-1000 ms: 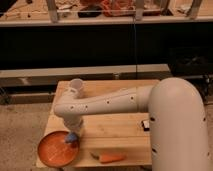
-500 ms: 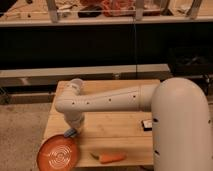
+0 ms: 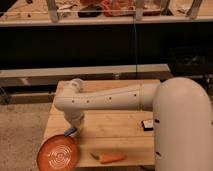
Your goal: Place the white sponge in the ceramic bowl
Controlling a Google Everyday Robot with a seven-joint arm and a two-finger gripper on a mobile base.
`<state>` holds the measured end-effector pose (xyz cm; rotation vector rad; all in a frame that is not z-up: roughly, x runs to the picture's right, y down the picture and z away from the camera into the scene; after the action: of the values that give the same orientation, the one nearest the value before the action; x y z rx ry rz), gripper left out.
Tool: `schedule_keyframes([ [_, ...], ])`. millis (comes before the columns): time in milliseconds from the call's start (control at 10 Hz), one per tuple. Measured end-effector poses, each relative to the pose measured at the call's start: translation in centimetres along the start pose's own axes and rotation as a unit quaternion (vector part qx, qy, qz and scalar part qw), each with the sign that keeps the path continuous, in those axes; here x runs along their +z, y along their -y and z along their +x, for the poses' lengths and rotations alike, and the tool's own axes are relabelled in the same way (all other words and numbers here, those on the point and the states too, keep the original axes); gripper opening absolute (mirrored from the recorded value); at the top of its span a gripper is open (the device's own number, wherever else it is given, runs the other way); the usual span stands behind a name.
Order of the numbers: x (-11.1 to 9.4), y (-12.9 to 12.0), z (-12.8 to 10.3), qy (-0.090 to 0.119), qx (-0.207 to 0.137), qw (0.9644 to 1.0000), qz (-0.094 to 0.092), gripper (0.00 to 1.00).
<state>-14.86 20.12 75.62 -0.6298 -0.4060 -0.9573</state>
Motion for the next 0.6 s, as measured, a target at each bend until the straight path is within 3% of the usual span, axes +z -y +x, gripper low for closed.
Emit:
schedule_keyframes([
  [600,-4.3,0.1,-0.7,-0.007,-0.011,0.9988,0.048,0.00],
])
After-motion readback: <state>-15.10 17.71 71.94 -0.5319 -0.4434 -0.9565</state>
